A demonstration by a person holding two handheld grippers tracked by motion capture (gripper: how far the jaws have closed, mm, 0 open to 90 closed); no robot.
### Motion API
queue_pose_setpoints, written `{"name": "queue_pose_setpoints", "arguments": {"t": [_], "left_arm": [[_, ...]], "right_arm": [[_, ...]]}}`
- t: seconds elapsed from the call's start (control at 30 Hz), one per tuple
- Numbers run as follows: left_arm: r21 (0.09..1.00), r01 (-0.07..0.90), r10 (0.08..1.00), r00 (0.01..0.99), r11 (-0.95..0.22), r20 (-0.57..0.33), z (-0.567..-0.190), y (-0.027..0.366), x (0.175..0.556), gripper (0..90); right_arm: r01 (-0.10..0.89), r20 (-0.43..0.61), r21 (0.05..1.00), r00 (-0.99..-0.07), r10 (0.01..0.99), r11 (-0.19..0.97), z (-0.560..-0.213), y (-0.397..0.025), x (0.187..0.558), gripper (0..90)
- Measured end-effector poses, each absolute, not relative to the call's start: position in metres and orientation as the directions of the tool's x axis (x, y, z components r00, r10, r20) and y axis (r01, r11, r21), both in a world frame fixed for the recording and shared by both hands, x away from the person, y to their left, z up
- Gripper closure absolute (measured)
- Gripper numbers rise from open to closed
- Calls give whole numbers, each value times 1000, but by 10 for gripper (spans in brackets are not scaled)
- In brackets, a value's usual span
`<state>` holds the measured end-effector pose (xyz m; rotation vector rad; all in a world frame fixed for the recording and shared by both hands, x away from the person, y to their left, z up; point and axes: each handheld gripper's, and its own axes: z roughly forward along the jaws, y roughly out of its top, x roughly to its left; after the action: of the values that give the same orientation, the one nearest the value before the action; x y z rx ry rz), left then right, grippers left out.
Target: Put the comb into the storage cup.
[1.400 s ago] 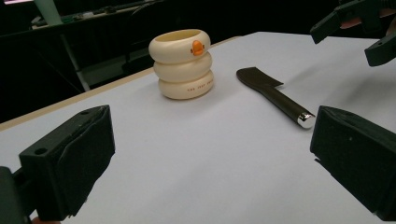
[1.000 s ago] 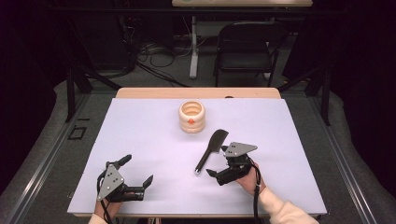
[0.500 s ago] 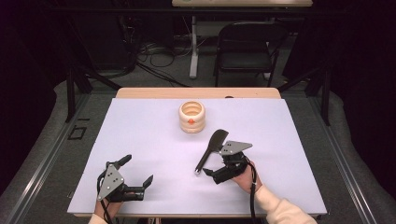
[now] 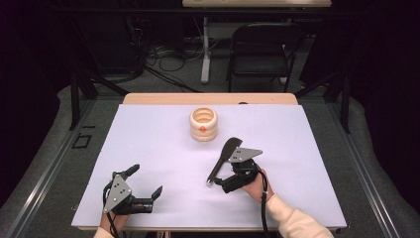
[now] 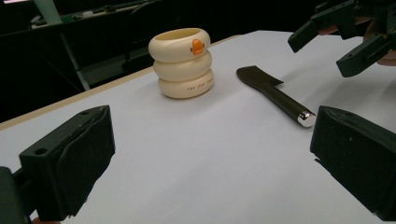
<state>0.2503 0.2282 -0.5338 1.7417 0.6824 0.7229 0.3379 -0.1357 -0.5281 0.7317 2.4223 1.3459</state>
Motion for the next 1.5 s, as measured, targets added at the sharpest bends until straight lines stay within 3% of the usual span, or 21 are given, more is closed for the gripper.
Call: {"name": "queue_pose_setpoints", "arguments": {"t": [0.33,0.37,0.47,0.57,0.8,0.93,1.5], "left_arm": [[962,92,747,651,-257,138,-534,228,250,1],[962,93,747,650,-256,136,-534,228,250,1],[962,92,747,650,-258,138,-534,228,250,1],[962,93,748,650,-256,136,-534,228,250,1],[962,93,748,649,-258,138,-534,228,250,1],[960,101,750,647,-262,137,-534,228,251,1],[960,100,748,649,-263,137,-534,228,251,1]], "right_arm": [[290,-2,848,-835,550,444,-527,-129,341,37],[291,-6,847,-832,555,445,-527,-127,341,119],[289,-12,846,-829,559,448,-528,-126,342,157],[290,-15,844,-828,561,451,-528,-124,343,294],[287,-23,833,-836,548,473,-531,-118,344,746],[290,-27,825,-837,546,486,-533,-114,345,887],[323,-31,750,-855,518,578,-547,-99,351,900]]}}
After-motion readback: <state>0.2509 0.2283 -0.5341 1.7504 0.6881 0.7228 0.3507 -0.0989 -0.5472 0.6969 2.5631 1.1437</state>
